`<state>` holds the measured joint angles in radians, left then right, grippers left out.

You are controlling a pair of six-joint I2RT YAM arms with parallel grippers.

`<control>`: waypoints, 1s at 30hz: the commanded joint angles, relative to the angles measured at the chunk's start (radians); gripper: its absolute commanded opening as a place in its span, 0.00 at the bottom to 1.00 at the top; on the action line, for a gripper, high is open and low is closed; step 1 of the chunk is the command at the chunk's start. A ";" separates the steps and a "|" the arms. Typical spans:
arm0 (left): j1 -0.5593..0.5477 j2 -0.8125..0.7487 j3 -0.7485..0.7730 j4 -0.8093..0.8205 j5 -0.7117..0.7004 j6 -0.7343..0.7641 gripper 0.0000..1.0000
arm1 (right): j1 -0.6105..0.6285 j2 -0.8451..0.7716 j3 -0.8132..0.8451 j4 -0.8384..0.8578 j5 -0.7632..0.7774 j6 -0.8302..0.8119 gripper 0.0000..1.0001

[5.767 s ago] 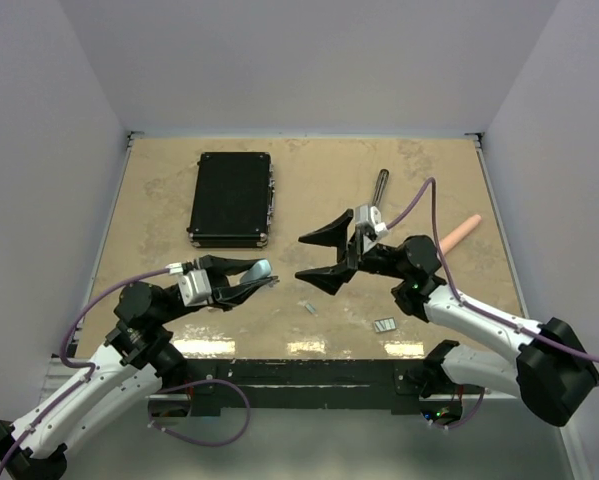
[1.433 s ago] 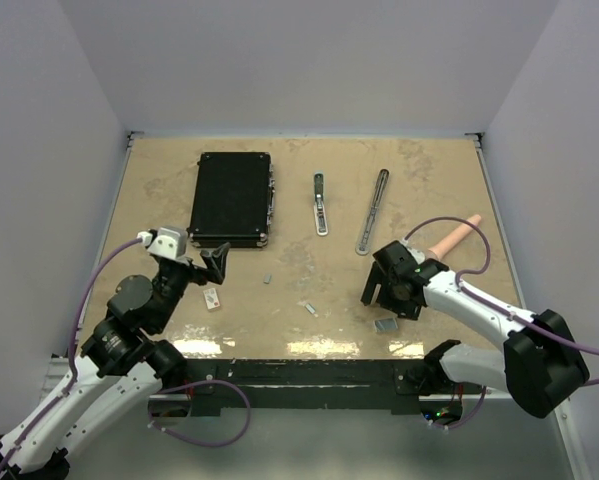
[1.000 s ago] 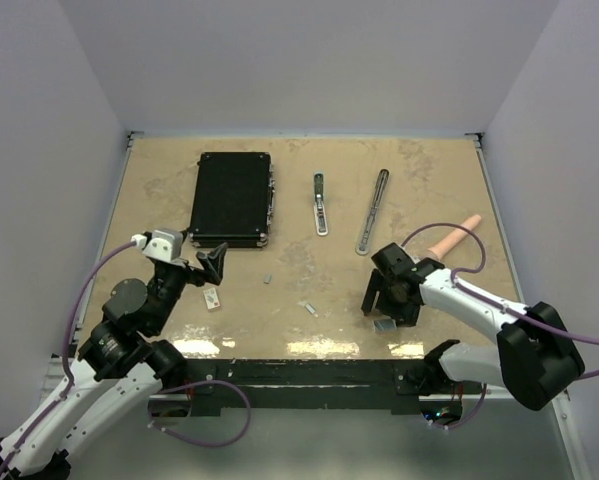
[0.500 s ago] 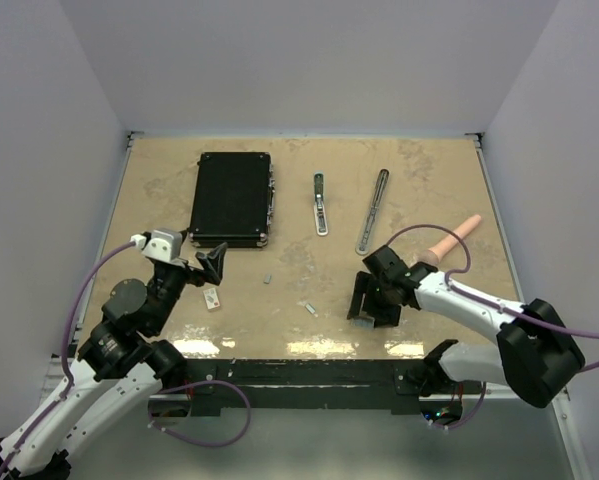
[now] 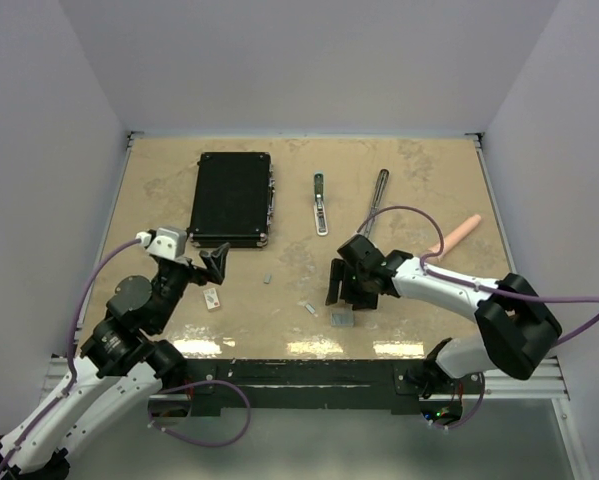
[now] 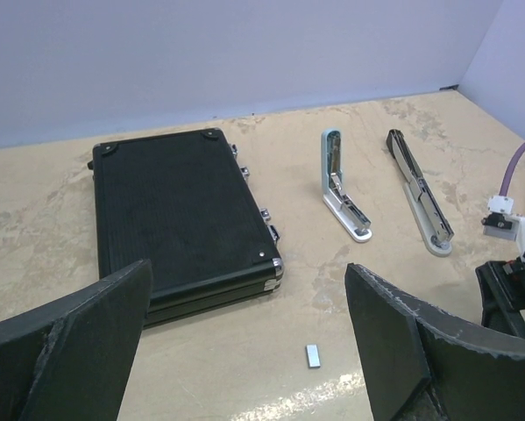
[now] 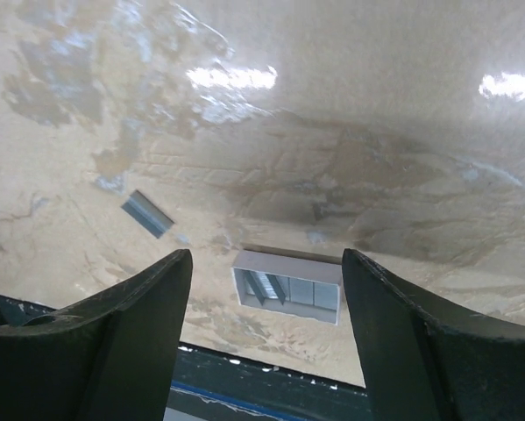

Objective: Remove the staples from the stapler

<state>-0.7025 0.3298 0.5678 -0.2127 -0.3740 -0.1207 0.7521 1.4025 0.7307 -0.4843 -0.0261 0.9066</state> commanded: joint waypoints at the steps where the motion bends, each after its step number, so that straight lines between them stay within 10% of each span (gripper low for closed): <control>1: 0.000 0.020 0.029 0.009 -0.002 -0.013 0.95 | 0.003 0.010 0.087 -0.022 0.055 -0.086 0.74; 13: 0.000 -0.002 0.032 -0.004 -0.109 -0.019 0.94 | 0.107 -0.044 0.144 0.105 0.124 -0.288 0.56; 30: -0.002 -0.054 0.018 -0.001 -0.206 -0.010 0.91 | 0.320 0.242 0.277 0.119 0.219 -0.334 0.56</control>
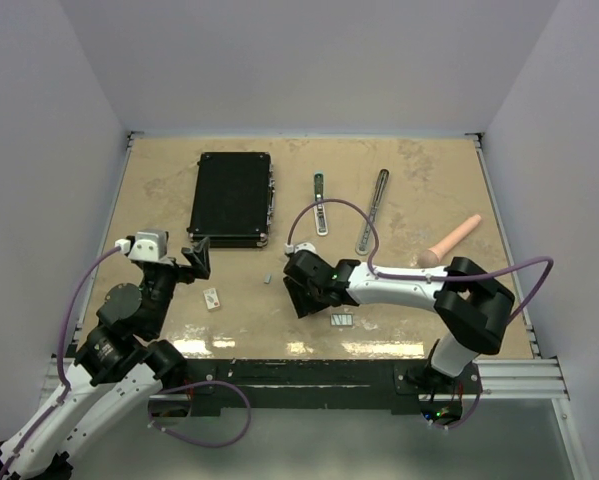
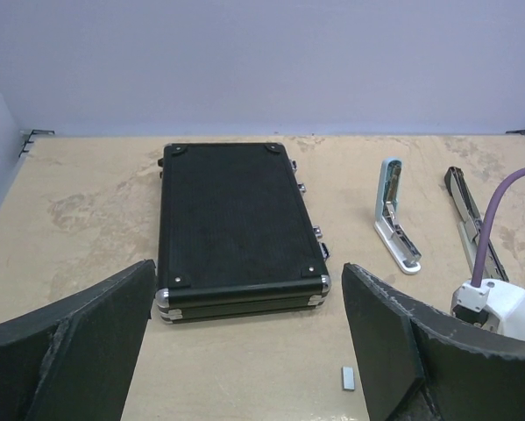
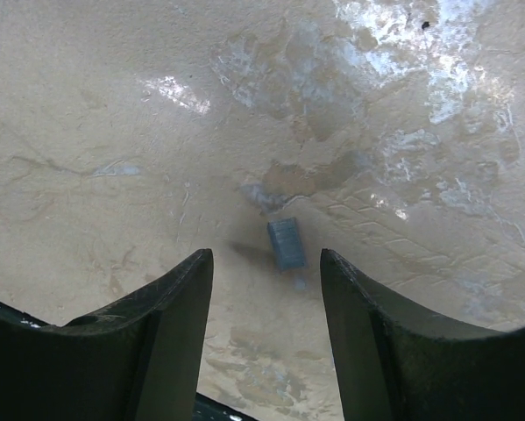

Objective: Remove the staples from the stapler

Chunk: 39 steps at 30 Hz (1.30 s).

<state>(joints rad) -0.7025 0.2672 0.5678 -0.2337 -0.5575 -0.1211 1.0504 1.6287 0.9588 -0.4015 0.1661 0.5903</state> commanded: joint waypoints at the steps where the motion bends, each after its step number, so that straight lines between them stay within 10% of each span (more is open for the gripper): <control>1: -0.002 0.009 0.018 0.022 -0.024 -0.008 0.91 | 0.026 0.025 0.054 0.029 0.041 -0.015 0.56; 39: -0.002 0.009 0.014 0.027 0.002 -0.008 0.91 | 0.092 0.077 0.118 -0.079 0.165 -0.049 0.54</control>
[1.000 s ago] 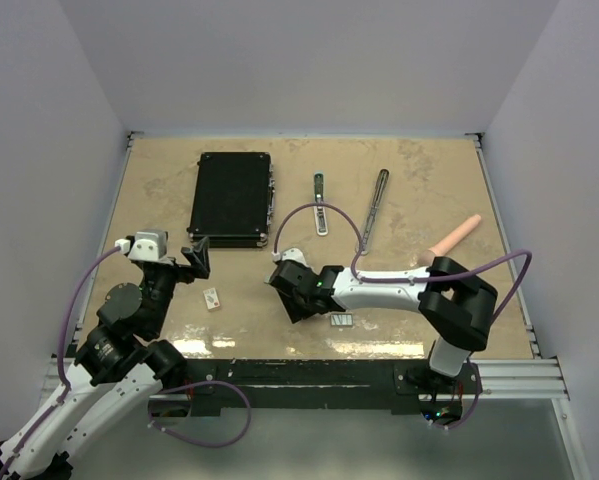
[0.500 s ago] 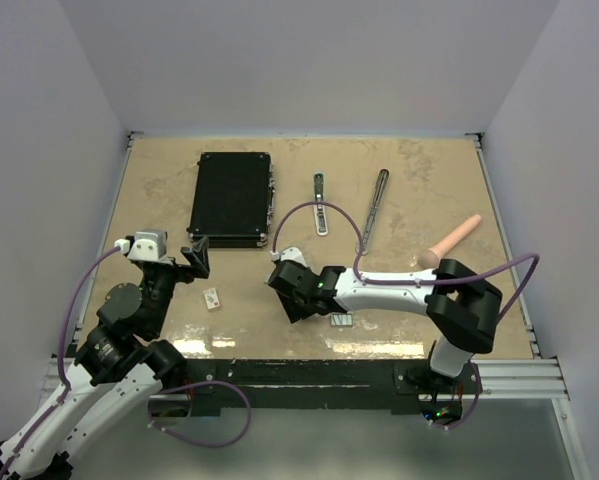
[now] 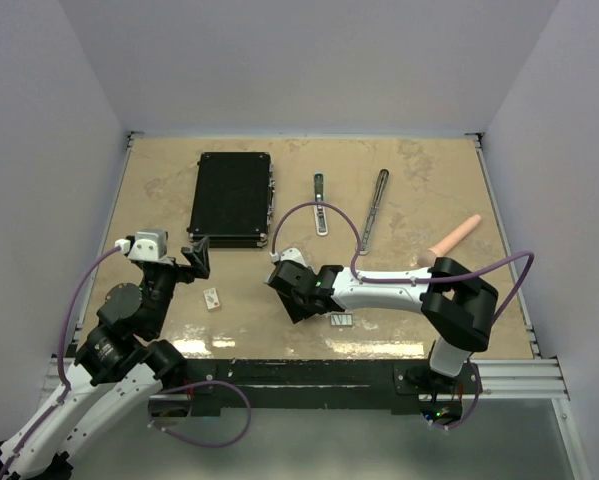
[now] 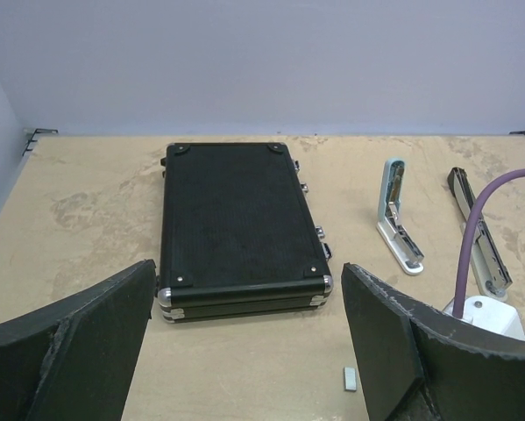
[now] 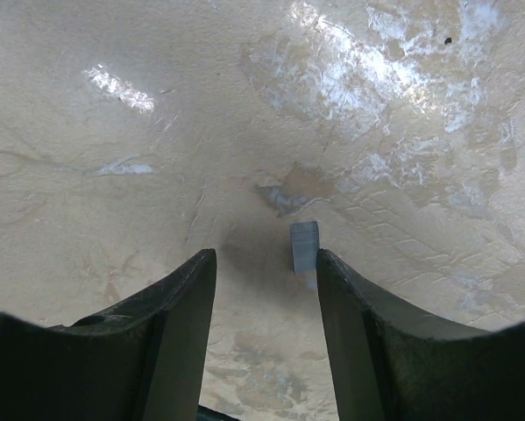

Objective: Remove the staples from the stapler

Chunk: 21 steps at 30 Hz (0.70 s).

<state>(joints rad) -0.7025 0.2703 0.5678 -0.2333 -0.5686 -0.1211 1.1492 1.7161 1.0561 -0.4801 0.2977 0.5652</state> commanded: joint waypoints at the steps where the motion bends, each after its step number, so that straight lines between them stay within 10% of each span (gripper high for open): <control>1: -0.002 0.007 0.015 0.026 0.013 -0.006 0.91 | -0.011 -0.012 0.019 0.000 0.035 -0.030 0.54; 21: -0.002 0.006 0.014 0.029 0.016 -0.005 0.91 | -0.052 -0.010 -0.061 0.058 -0.061 -0.022 0.41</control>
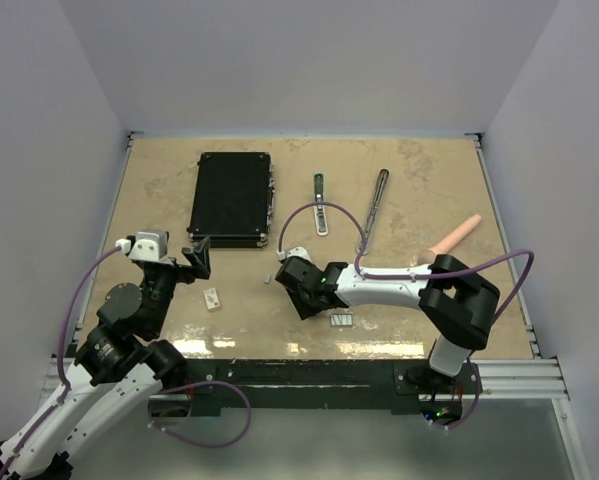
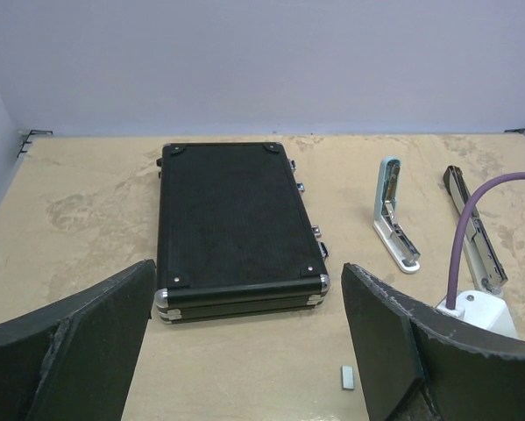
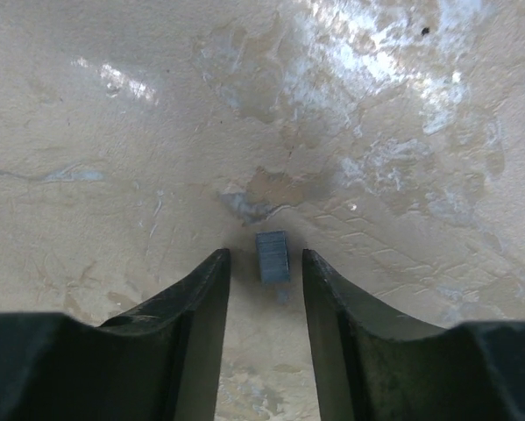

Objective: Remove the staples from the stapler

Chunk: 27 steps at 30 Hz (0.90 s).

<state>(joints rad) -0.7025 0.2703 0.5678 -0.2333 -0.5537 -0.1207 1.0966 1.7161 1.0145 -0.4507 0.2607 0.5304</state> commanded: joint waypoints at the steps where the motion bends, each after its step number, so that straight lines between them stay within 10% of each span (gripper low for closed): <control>1: -0.002 0.006 0.015 0.029 0.003 -0.004 0.91 | -0.001 -0.013 -0.027 0.029 -0.028 0.016 0.40; 27: -0.002 0.007 0.012 0.029 0.005 -0.005 0.91 | -0.001 -0.213 -0.063 -0.111 0.002 0.150 0.21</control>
<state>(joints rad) -0.7025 0.2729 0.5678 -0.2333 -0.5541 -0.1207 1.0966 1.5791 0.9710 -0.4885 0.2413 0.6178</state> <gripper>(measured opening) 0.913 0.214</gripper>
